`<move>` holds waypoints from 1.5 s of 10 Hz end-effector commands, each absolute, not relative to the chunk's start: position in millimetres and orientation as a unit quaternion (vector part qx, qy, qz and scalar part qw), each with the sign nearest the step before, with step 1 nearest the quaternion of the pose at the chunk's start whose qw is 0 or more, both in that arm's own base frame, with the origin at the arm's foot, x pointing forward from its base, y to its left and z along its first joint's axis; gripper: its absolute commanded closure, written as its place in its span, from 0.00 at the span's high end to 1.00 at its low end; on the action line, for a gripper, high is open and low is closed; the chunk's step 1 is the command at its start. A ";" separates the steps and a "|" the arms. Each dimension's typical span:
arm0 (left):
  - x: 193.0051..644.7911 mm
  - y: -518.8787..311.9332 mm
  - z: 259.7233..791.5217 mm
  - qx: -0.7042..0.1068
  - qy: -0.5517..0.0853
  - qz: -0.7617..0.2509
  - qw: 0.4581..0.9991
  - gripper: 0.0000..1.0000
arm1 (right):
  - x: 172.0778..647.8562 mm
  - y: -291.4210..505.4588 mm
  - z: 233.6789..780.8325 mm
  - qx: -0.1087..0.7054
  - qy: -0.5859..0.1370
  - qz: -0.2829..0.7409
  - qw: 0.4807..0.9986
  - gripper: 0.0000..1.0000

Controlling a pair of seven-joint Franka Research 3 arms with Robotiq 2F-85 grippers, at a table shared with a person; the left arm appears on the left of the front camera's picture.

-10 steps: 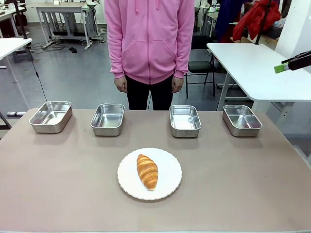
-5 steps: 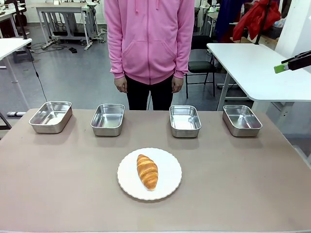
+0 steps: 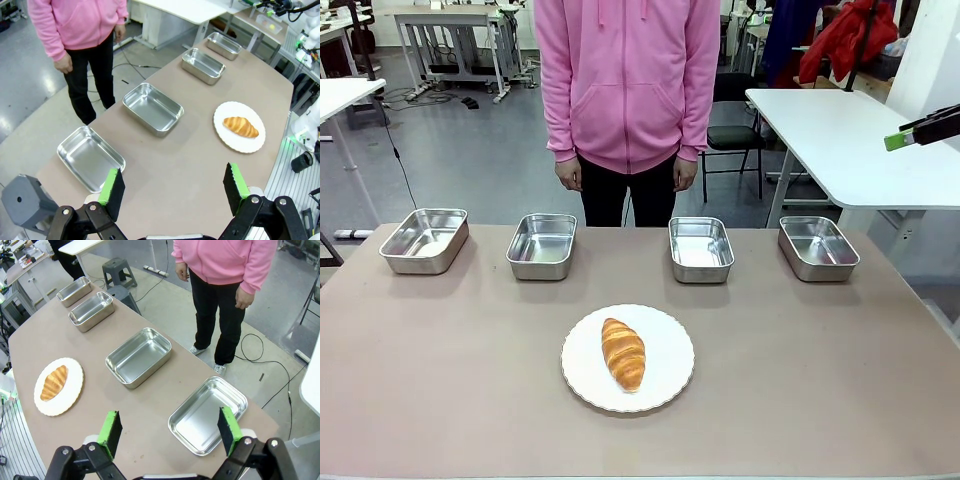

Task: Place the bread in the container.
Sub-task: Place the Butter Roll into the Airtight Container indicated by the human.

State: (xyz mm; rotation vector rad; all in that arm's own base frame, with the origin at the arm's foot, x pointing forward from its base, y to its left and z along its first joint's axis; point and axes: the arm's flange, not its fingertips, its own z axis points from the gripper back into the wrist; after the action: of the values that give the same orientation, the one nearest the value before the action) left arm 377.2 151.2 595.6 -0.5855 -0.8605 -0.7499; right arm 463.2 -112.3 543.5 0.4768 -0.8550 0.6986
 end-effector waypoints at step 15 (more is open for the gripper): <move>377.2 150.2 596.9 -0.273 -0.404 -0.351 0.800 1.00 | 463.1 -110.9 543.3 0.225 -0.403 0.330 0.824 1.00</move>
State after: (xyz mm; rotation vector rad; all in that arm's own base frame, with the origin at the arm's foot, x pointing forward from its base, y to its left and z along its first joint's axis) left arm 377.2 151.2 595.6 -0.5855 -0.8605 -0.7499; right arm 463.2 -112.3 543.5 0.4768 -0.8550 0.6986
